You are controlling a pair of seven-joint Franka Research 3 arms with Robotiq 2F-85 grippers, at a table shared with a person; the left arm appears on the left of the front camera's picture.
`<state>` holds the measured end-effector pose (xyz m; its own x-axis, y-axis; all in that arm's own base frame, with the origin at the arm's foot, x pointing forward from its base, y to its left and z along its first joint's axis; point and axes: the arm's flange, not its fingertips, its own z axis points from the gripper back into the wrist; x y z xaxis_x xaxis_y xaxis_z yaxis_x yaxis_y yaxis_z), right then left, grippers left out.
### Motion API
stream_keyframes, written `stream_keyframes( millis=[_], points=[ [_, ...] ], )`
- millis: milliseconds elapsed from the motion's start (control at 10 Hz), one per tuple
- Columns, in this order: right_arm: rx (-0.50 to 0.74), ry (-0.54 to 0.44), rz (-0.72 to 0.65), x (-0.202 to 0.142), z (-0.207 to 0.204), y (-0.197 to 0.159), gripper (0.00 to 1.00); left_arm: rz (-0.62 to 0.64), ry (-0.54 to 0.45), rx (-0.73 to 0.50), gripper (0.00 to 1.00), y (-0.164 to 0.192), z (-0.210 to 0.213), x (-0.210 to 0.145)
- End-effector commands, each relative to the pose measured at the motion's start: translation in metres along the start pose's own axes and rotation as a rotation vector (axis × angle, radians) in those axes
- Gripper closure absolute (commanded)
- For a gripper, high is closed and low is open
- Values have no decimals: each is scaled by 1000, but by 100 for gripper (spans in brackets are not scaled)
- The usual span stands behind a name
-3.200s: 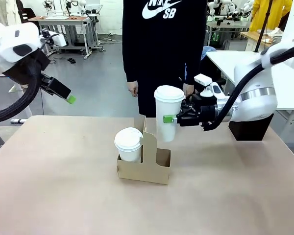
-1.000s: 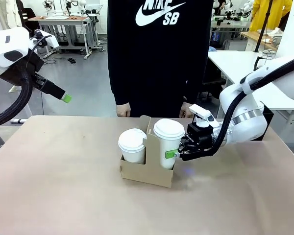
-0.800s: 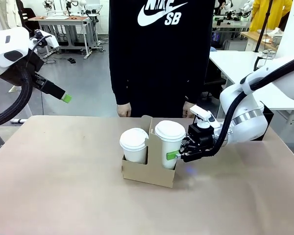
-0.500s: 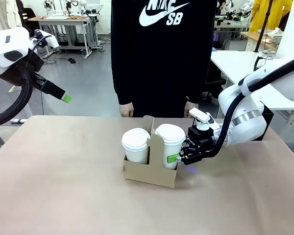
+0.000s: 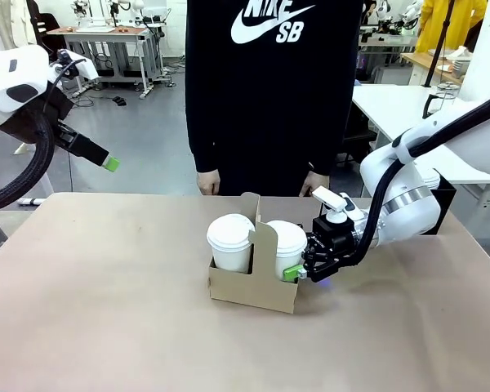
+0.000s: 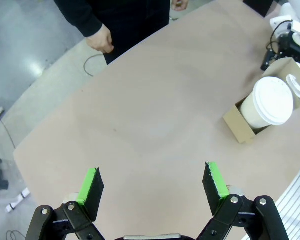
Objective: Pour a drink into a cup and package it in a carrier.
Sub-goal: Insert the held 600 ml Paper Cup into the Cup Carrier.
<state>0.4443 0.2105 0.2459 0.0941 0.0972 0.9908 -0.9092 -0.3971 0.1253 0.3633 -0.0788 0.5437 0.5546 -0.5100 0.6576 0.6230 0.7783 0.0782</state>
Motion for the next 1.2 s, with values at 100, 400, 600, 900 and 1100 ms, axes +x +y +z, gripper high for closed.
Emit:
stream_keyframes(
  millis=[100,400,600,900,1100],
  points=[
    [-31,66,-33,27,15,13,0,11,5,1,0,-2,2,-1],
    [-80,105,-95,38,30,24,0,11,5,1,0,-2,2,-1],
    [-131,145,-142,40,41,35,0,11,5,1,0,-2,2,-1],
    [-340,248,-167,64,72,77,0,11,5,1,0,-2,2,-1],
    [-595,364,-261,105,88,131,0,11,5,1,0,-2,2,-1]
  ],
)
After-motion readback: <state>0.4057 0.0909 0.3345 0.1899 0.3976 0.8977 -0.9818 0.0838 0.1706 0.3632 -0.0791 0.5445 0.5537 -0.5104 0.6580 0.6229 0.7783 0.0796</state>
